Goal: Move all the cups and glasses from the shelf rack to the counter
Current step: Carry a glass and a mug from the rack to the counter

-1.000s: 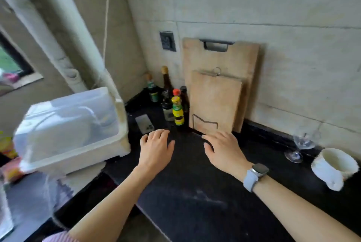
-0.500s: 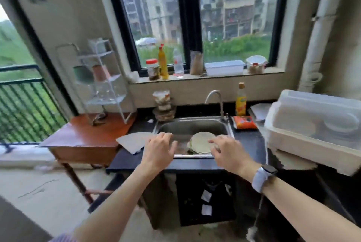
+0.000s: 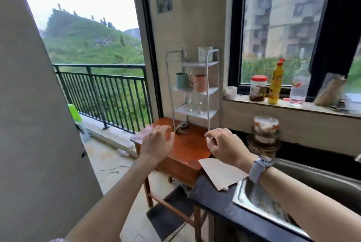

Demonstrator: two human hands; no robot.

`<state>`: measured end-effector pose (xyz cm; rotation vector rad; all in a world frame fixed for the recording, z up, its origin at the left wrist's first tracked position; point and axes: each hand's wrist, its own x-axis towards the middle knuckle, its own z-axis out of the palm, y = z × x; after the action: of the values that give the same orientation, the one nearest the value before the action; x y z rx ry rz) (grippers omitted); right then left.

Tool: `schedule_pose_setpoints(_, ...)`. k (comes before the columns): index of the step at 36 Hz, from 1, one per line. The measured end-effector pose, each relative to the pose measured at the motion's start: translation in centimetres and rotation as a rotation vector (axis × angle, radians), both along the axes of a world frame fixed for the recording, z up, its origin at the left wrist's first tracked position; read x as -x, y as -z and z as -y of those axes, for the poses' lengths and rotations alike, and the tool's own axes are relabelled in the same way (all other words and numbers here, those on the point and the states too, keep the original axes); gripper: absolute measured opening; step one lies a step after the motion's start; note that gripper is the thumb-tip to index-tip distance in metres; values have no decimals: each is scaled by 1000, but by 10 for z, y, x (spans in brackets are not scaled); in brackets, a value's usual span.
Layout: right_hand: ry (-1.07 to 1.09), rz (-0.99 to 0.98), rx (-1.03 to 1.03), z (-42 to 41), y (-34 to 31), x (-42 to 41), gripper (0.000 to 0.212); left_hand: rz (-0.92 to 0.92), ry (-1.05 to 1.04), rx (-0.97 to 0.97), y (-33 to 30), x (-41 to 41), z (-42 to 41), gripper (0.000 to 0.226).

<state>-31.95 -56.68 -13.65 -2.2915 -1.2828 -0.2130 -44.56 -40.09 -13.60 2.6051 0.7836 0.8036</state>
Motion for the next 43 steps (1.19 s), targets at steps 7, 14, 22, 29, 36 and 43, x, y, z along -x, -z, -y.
schedule_pose_setpoints(7, -8, 27, -91, -115, -41, -96, 28, 45, -9, -16, -48, -89, -112, 27)
schedule_pose_setpoints(14, -15, 25, -192, -209, -88, -171, 25, 175, 7, -8, -96, -170, -204, 25)
schedule_pose_setpoints(22, 111, -3, -301, -293, -124, -251, 31, 281, 100, 50, -127, -279, -296, 27)
schedule_pose_setpoints(29, 309, -27, -355, -358, -145, -313, 44, 288, 248, 131, -140, -380, -361, 40)
schedule_pose_setpoints(36, 539, -120, -434, -401, -151, -369, 48, 163, 321, 233, -149, -464, -404, 62)
schedule_pose_setpoints(43, 638, -361, -678, -418, -155, -411, 50, 224, 416, 356, -151, -517, -427, 71)
